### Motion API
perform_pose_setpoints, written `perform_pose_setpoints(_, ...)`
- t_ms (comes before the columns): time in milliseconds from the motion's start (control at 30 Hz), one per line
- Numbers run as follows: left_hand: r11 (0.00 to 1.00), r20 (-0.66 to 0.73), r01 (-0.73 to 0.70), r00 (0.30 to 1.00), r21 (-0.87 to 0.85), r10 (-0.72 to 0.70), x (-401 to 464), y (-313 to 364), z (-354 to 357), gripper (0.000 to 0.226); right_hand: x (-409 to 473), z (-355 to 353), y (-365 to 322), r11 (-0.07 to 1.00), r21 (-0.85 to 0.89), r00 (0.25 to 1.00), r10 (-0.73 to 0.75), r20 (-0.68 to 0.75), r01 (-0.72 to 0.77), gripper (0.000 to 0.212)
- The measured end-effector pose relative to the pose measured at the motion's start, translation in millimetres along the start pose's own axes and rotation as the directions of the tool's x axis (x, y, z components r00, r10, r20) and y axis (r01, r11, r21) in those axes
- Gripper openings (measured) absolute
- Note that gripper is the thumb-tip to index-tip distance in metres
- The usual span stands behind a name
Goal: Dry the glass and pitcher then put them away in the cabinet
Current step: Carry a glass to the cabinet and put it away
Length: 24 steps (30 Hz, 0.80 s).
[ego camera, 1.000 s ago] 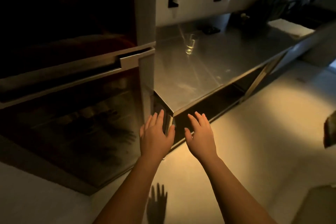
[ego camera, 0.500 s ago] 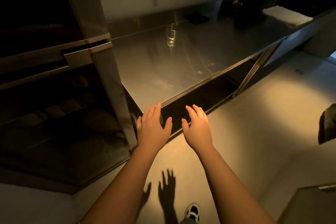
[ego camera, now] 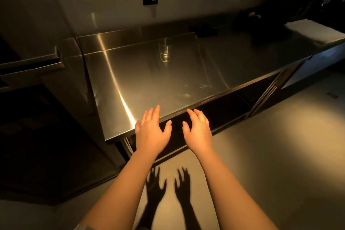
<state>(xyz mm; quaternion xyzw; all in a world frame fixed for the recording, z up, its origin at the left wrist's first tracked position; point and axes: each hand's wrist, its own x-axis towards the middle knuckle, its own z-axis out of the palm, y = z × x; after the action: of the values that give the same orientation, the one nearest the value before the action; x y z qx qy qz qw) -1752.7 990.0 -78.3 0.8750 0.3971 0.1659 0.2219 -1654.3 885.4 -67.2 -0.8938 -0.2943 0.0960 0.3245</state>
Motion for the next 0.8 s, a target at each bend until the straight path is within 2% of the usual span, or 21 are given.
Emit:
perform_pose_setpoints(400, 0.996, -0.036, 0.085, 0.996, -0.035, -0.086, 98, 18, 39, 0.067, 107, 9, 17, 0.996, 0.02, 0.996, -0.083, 0.034, 0.082, 0.046)
perform_pose_setpoints(800, 0.973, -0.1, 0.189, 0.974, -0.13, -0.203, 271, 19, 54, 0.068, 307, 24, -30, 0.972, 0.032, 0.967, -0.235, 0.097, 0.233, 0.046)
